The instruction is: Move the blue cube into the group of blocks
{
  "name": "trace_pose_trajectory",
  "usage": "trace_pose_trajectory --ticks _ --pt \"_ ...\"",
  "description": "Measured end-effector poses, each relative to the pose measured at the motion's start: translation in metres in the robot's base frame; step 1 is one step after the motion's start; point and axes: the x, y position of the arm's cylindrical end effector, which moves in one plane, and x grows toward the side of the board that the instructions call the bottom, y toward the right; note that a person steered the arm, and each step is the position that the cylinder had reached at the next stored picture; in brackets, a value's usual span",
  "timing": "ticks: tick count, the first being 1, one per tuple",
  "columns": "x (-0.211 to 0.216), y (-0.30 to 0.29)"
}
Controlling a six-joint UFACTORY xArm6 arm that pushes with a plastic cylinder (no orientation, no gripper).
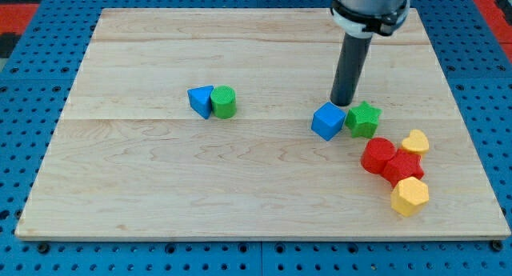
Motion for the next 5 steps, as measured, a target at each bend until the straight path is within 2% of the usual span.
trace_pose_trajectory --ticks 2,3,4,5 --pt "0.045 0.092" --pt "-0.006 0.031" --pt "-0.007 -0.035" --pt "0.021 -0.057"
